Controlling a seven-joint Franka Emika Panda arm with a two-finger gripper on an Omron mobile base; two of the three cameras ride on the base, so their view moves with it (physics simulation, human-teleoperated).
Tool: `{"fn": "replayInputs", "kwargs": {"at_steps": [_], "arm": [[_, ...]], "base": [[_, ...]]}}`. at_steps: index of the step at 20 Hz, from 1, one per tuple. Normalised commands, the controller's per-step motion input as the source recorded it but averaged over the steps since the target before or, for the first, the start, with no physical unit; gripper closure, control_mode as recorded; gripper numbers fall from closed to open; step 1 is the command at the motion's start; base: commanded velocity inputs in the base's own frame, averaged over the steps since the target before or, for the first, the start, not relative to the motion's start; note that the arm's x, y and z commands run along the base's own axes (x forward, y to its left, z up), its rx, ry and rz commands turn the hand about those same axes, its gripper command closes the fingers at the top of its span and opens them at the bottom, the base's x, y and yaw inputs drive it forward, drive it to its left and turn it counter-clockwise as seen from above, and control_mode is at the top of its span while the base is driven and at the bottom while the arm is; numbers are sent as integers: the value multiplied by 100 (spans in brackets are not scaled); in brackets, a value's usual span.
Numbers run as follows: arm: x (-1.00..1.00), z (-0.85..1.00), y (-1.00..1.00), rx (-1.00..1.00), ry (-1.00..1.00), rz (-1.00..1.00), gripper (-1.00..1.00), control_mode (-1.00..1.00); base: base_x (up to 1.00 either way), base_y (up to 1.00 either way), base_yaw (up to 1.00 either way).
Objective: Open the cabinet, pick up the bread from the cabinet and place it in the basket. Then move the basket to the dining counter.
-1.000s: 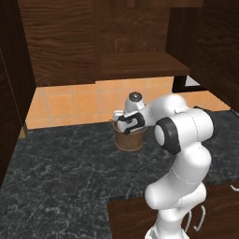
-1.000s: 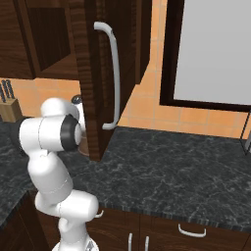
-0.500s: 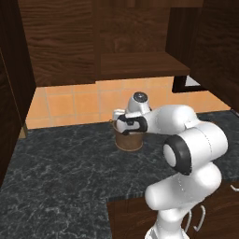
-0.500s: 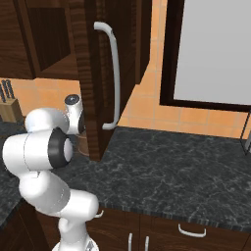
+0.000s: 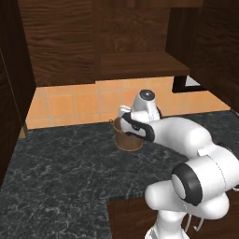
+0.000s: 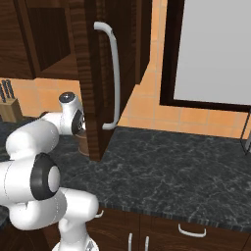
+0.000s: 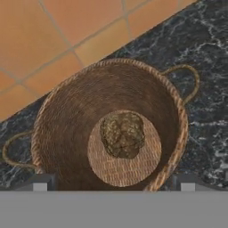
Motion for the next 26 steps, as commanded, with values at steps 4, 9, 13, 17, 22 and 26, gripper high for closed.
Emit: {"fn": "replayInputs", "kwargs": {"at_steps": [4,9,13,17,22,26], "arm": [[-9,0,-14,21,20,-17,-100,-100],[0,-25,-11,1,7,-21,-100,-100],[0,-27,-18,0,14,-15,-100,-100],[2,-13,-18,1,12,-5,-100,-100],[17,-36,0,8,6,0,-100,-100],[13,-49,0,10,3,0,-100,-100]], "base": [[0,0,0],[0,0,0],[0,0,0],[0,0,0],[0,0,0],[0,0,0]]}}
